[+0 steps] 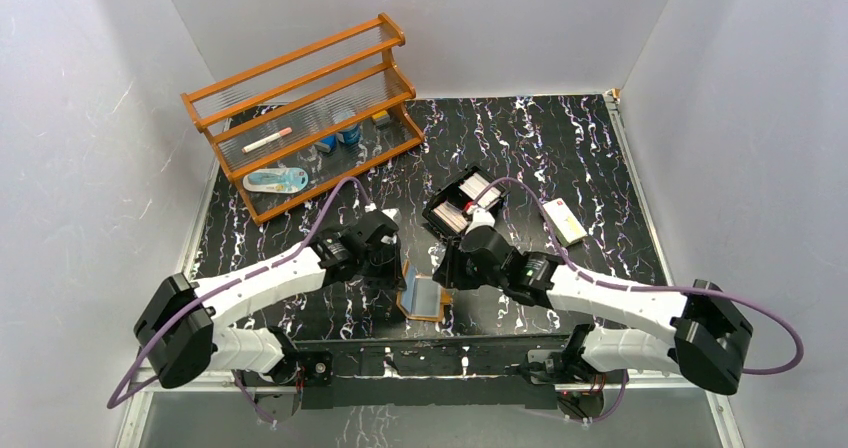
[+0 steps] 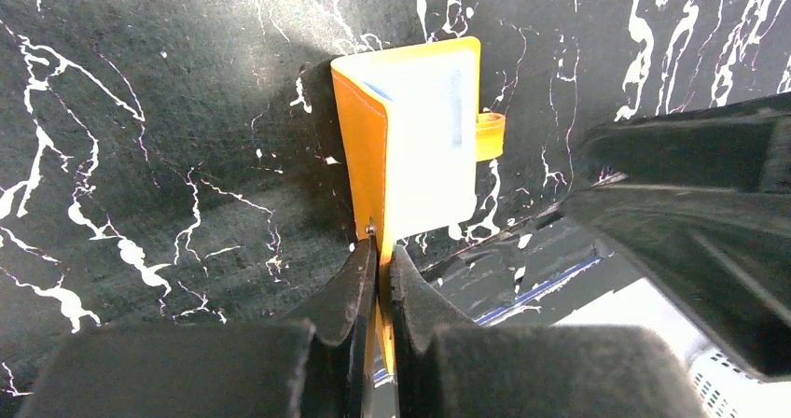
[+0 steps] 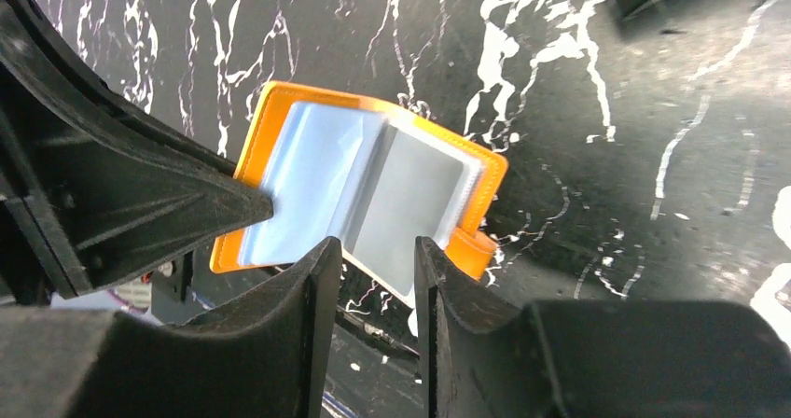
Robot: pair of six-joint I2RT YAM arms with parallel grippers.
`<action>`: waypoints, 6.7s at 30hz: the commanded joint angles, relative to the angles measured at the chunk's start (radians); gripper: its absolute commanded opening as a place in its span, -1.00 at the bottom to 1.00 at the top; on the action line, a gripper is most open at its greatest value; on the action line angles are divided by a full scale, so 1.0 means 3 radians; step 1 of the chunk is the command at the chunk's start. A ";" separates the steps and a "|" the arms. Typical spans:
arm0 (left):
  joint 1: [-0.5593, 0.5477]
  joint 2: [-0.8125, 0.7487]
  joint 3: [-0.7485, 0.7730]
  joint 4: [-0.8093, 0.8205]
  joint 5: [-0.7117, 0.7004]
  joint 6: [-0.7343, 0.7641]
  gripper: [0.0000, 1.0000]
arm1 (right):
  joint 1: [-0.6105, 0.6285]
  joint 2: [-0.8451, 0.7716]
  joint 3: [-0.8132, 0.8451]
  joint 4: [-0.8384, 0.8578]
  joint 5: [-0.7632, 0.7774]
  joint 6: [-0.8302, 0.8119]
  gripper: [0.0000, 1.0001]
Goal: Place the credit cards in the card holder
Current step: Turn over the card slot in the card holder, then pick up the credit card from the storage box, then insert the credit card into the card holder.
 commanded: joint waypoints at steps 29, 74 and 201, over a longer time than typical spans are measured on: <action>0.0047 -0.0519 -0.0836 0.0758 0.0128 -0.0582 -0.50 | -0.1091 0.1426 0.1746 -0.0286 0.0255 -0.2834 -0.17; 0.0048 -0.0551 -0.0918 0.0600 -0.0142 -0.0535 -1.00 | -0.1090 0.1079 0.2107 -0.0763 0.0498 -0.2705 -1.00; 0.0036 -0.0453 -0.1574 0.1873 0.0154 -0.1180 -1.00 | 0.0017 -0.0056 -0.1040 0.1385 0.0094 0.0435 -0.29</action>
